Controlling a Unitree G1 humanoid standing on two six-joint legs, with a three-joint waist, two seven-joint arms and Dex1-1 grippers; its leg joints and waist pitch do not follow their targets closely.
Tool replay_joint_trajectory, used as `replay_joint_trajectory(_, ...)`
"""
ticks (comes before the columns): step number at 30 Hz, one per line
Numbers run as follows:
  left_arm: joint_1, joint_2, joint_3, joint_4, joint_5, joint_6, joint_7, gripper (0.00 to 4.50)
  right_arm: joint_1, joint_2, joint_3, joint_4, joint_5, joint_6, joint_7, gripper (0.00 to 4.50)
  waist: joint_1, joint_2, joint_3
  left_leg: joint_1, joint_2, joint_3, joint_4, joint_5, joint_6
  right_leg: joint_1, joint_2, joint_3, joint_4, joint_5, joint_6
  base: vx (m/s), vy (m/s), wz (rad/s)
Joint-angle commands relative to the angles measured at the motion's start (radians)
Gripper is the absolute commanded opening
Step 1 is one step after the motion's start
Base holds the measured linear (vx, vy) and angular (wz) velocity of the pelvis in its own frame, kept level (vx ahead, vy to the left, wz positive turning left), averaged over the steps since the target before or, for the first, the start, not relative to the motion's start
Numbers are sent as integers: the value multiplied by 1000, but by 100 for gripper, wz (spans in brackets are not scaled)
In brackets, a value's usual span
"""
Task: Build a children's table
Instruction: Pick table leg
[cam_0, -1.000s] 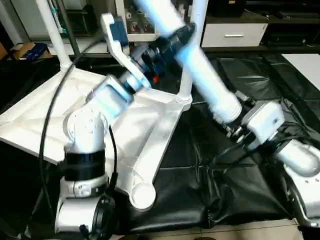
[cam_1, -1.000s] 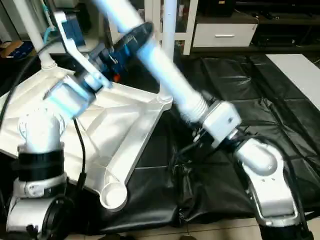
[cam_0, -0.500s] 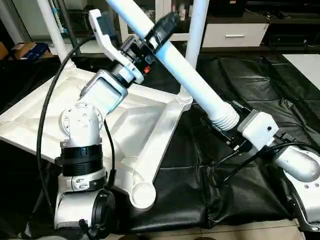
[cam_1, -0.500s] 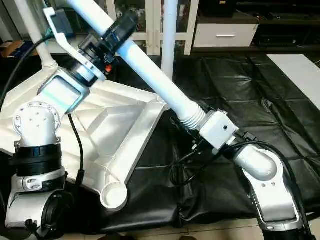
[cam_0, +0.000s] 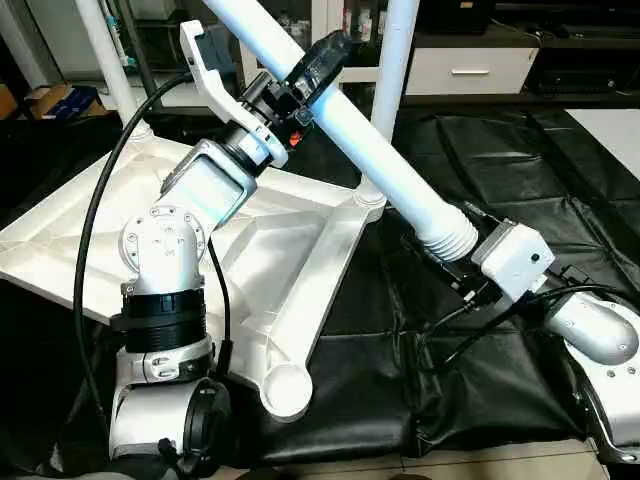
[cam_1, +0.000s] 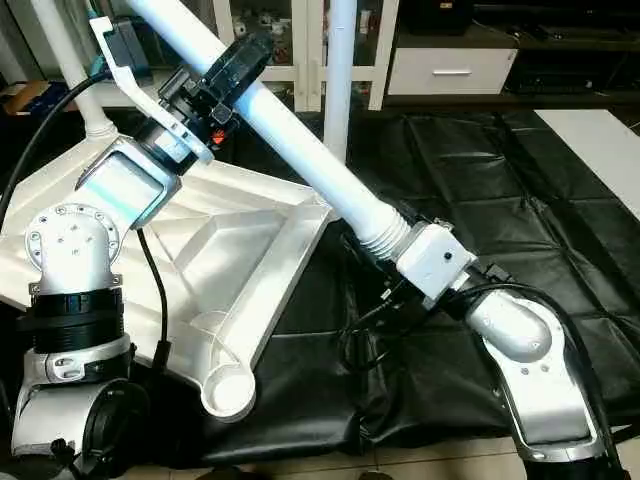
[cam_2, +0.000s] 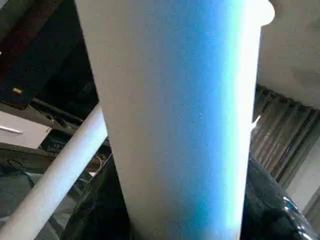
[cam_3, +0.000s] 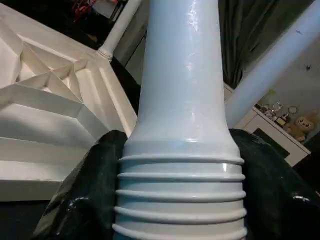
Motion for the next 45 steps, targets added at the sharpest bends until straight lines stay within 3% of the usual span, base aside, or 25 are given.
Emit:
replay_joint_trajectory(1, -15, 14, 18, 11, 14, -16, 26, 197, -14, 4, -4, 1, -14, -26, -19, 277, 0, -14, -76, 43, 119, -73, -94, -219, 18, 27, -46, 29, -53, -94, -183, 0, 0, 0)
replay_joint_trajectory(2, -16, 14, 19, 11, 14, -16, 27, 194, -14, 5, -4, 1, -14, -26, -19, 277, 0, -13, -76, 43, 119, -73, -94, -218, 17, 26, -45, 29, -52, -92, -185, 0, 0, 0)
replay_joint_trajectory(4, -30, 18, 31, 25, 38, -49, 48, 186, -13, 6, -1, -4, 13, -19, 2, 347, -1, -14, -75, 43, 119, -73, -93, -228, 18, 26, -45, 29, -53, -99, -184, 0, 0, 0)
replay_joint_trajectory(8, -40, 24, 38, 34, 56, -80, 61, 179, -7, 3, -1, -11, 2, -39, -9, 380, -3, -14, -75, 42, 119, -75, -93, -231, 18, 28, -46, 29, -55, -104, -172, 0, 0, 0)
replay_joint_trajectory(13, -47, 35, 53, 66, 86, -124, 87, 171, 7, -13, -17, -10, -71, -121, -55, 418, -3, -12, -77, 48, 119, -72, -94, -230, 7, 21, -42, 28, -54, -90, -169, 0, 0, 0)
replay_joint_trajectory(17, -52, 45, 73, 85, 85, -140, 101, 171, 74, -7, -72, -30, -38, -144, -77, 421, 3, -11, -77, 47, 119, -72, -95, -233, 10, 25, -45, 29, -52, -74, -174, 0, 0, 0)
replay_joint_trajectory(21, -55, 45, 76, 87, 81, -139, 98, 171, 142, -13, -78, -11, -38, -177, -76, 421, 5, -13, -76, 44, 120, -74, -95, -248, 19, 26, -48, 29, -56, -97, -172, 0, 0, 0)
replay_joint_trajectory(25, -61, 44, 77, 89, 69, -142, 99, 171, 201, -9, -77, 31, -77, -221, -109, 421, 0, -14, -71, 44, 120, -76, -100, -310, -5, 21, -46, 28, -64, -176, -155, 0, 0, 0)
replay_joint_trajectory(33, -66, 37, 79, 86, 59, -135, 99, 171, 198, 9, -62, 17, -76, -222, -124, 421, -9, -13, -69, 44, 119, -80, -105, -359, -23, 18, -44, 29, -69, -205, -138, 0, 0, 0)
replay_joint_trajectory(39, -64, 36, 78, 86, 62, -129, 125, 171, 187, 11, -56, 22, -80, -234, -128, 421, -13, -14, -71, 42, 119, -80, -104, -340, -16, 20, -45, 29, -67, -174, -142, 0, 0, 0)
replay_joint_trajectory(45, -104, -7, 157, 136, 39, -147, 307, 171, 178, 17, -48, 15, -85, -234, -136, 421, -17, -17, -72, 39, 118, -79, -98, -318, 0, 24, -49, 28, -65, -150, -158, 0, 0, 0)
